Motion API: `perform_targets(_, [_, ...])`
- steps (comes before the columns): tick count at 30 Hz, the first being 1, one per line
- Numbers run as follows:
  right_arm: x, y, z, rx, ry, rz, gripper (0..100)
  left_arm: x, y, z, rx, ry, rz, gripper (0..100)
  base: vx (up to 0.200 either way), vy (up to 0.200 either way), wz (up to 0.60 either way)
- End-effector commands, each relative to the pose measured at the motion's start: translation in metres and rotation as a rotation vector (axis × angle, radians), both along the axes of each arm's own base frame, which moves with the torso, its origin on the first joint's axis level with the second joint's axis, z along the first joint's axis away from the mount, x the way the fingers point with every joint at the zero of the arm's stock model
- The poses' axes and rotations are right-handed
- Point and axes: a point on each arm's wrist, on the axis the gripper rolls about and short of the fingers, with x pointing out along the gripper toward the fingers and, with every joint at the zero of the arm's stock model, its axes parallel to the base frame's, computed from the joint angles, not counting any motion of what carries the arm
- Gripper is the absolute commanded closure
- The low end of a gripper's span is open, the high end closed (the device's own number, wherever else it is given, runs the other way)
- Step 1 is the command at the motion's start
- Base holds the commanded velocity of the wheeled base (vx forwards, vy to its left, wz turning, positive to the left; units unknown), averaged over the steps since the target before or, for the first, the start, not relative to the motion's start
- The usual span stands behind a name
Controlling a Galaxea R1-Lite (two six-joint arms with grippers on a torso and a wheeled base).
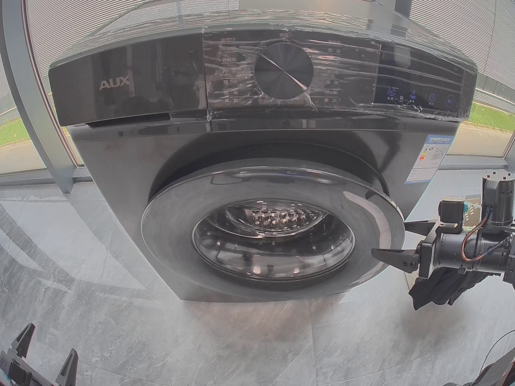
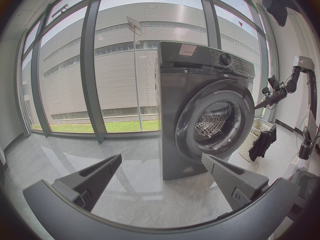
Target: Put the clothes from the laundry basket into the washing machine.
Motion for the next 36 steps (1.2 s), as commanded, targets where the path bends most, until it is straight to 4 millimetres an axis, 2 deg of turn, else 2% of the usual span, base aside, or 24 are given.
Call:
perform_targets(1, [-0.026, -0.004, 0.003, 0.008, -0.018, 0.027, 0, 0.000, 0.000, -0.005, 0.000, 0.000, 0.000, 0, 0.000, 0.000, 0.00])
perform_targets(3, [-0.030, -0.005, 0.003, 0.012, -0.026, 0.028, 0, 0.000, 0.000, -0.005, 0.000, 0.000, 0.000, 0, 0.000, 0.000, 0.00])
perform_targets(9, [-0.023, -0.004, 0.009, 0.016, -0.046, 0.016, 0, 0.000, 0.000, -0.005, 0.000, 0.000, 0.000, 0, 0.000, 0.000, 0.00])
perform_targets(12, [-0.017, -0.001, 0.007, 0.011, -0.035, 0.018, 0, 0.000, 0.000, -0.005, 0.002, 0.000, 0.000, 0, 0.000, -0.200, 0.00])
perform_targets(13, [-0.010, 0.003, 0.002, 0.003, -0.012, 0.024, 0, 0.000, 0.000, -0.005, 0.000, 0.000, 0.000, 0, 0.000, 0.000, 0.00])
perform_targets(17, [-0.008, 0.008, -0.002, -0.006, 0.005, 0.045, 0, 0.000, 0.000, -0.005, 0.000, 0.000, 0.001, 0, 0.000, 0.000, 0.00])
perform_targets(22, [-0.015, 0.016, -0.007, -0.009, 0.023, 0.091, 0, 0.000, 0.000, -0.005, 0.000, 0.000, 0.001, 0, 0.000, 0.000, 0.00])
perform_targets(28, [-0.020, 0.014, -0.012, -0.017, 0.042, 0.091, 0, 0.000, 0.000, -0.005, 0.000, 0.000, 0.000, 0, 0.000, 0.000, 0.00])
perform_targets(32, [-0.040, 0.010, -0.016, -0.022, 0.041, 0.118, 0, 0.000, 0.000, -0.005, 0.000, 0.000, 0.000, 0, 0.000, 0.000, 0.00])
perform_targets(36, [-0.048, 0.009, -0.017, -0.018, 0.039, 0.127, 0, 0.000, 0.000, -0.005, 0.000, 0.000, 0.000, 0, 0.000, 0.000, 0.00])
